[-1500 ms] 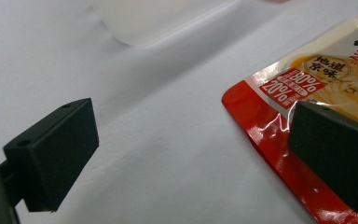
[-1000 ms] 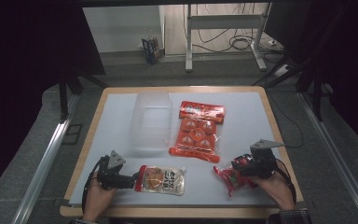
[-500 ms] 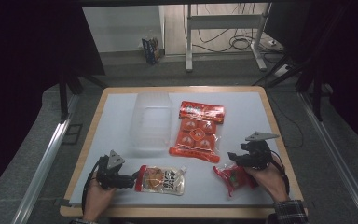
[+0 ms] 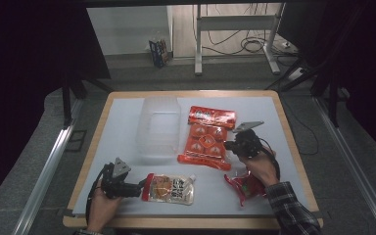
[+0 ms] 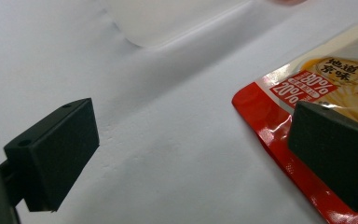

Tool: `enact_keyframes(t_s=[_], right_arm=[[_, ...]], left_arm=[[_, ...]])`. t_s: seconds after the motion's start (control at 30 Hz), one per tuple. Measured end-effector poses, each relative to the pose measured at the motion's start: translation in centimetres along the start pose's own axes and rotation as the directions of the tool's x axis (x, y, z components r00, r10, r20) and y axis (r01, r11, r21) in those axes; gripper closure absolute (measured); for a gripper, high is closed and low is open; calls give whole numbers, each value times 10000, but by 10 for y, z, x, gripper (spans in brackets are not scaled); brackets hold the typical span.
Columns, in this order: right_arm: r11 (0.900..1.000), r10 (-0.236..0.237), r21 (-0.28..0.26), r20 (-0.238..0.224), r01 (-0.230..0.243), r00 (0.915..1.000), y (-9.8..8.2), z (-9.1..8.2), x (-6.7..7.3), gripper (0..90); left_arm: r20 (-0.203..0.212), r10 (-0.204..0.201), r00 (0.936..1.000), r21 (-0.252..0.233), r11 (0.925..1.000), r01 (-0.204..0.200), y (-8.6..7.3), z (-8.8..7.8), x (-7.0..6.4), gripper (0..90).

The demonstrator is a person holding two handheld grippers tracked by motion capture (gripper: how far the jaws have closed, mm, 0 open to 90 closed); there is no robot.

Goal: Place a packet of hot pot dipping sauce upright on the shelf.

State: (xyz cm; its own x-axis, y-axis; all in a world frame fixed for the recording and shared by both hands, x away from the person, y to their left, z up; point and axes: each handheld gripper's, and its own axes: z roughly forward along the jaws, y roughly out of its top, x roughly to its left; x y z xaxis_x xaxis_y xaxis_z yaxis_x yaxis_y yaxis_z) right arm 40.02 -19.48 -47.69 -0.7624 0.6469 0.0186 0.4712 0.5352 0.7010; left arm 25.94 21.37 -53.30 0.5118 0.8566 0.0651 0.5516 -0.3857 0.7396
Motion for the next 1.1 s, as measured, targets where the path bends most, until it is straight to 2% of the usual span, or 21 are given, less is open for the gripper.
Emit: enact_keyframes(t_s=[0.07, 0.1, 0.13, 0.2, 0.37, 0.57, 0.83, 1.1], right_arm=[[10000, -86, -11, -27, 86, 10000, 5, 6, 1, 881], [9999, -168, 36, -37, 168, 9999, 15, 18, 2, 883], [9999, -168, 36, -37, 168, 9999, 15, 18, 2, 883], [9998, -198, 56, -116, 199, 9997, 24, 31, 3, 884], [9981, -610, 125, -16, 610, 9981, 42, 64, 5, 884], [9977, -660, 180, 101, 658, 9978, 64, 99, 2, 884], [9969, -770, 169, 157, 767, 9969, 79, 125, -2, 883], [9968, -773, 217, 176, 769, 9969, 92, 140, -5, 883]], left_arm=[[-6, 3, 10000, -8, 10000, -3, 0, 0, 0, 21], [-11, 25, 10000, -18, 10000, -25, 0, -1, 0, 21], [-11, 25, 10000, -18, 10000, -25, 0, -1, 0, 21], [-14, 31, 10000, -35, 10000, -31, 0, -1, 1, 21], [-1, 56, 10000, -27, 10000, -56, 0, -1, 0, 21], [-3, 91, 10000, -28, 10000, -91, 0, -1, 0, 21], [28, 120, 9999, -26, 9999, -119, 0, -1, 0, 22], [33, 248, 9997, -54, 9997, -247, 0, -1, -2, 22]])
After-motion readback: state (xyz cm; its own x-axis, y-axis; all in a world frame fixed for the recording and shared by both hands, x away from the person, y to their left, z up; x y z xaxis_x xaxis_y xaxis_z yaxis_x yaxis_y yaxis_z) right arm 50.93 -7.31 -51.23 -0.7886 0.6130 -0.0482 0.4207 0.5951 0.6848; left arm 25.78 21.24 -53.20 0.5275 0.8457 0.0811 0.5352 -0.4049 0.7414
